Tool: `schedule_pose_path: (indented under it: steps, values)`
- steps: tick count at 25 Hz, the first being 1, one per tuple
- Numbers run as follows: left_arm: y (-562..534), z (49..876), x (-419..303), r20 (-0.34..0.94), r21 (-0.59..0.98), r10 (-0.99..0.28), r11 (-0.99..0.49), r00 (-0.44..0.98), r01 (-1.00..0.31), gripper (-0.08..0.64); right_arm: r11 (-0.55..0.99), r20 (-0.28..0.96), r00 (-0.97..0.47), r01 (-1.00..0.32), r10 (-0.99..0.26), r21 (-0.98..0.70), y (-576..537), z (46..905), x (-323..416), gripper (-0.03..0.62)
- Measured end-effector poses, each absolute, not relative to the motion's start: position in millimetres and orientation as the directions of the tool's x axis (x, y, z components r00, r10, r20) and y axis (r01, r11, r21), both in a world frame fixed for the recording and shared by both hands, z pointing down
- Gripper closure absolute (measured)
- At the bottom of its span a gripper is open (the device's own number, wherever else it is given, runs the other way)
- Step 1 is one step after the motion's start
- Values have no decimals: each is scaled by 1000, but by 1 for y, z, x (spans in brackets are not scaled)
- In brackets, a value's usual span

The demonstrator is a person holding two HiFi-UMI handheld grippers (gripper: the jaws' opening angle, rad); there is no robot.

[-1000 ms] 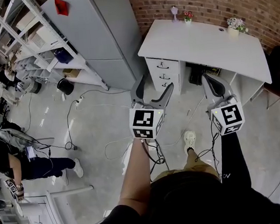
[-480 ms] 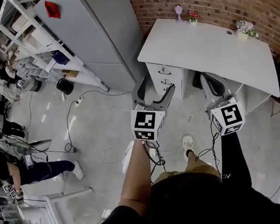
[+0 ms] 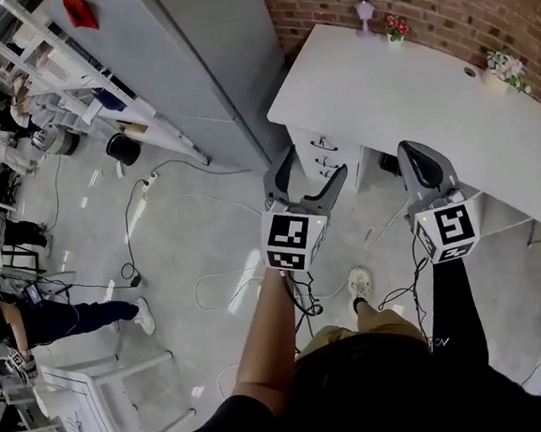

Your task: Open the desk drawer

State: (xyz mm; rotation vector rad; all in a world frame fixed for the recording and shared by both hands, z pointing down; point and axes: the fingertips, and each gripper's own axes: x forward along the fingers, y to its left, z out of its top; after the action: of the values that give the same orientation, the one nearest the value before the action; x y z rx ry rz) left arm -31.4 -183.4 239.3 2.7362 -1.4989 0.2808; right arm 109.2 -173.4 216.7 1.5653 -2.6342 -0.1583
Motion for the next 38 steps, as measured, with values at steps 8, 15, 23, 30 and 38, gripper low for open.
schedule_pose_path:
  steps: [8, 15, 23, 30, 38]
  values:
    - [-233, 284, -21, 241, -20, -821, -537, 517, -844, 166, 513, 79, -507, -855, -858, 82, -227, 260, 113, 592]
    - [-262, 325, -7, 309, 26, -798, -536, 517, -844, 166, 530, 129, -522, -847, -843, 38, -261, 297, 119, 593]
    - [-276, 359, 0, 359, 103, -772, -526, 525, -844, 166, 550, 159, -544, -835, -824, -3, -277, 326, 118, 592]
    - [-285, 388, -10, 375, 193, -784, -456, 494, -869, 166, 560, 193, -556, -828, -808, -41, -275, 354, 108, 593]
    - [-295, 437, -16, 395, 397, -744, -391, 539, -830, 253, 576, 232, -574, -815, -785, -66, -275, 387, 94, 592]
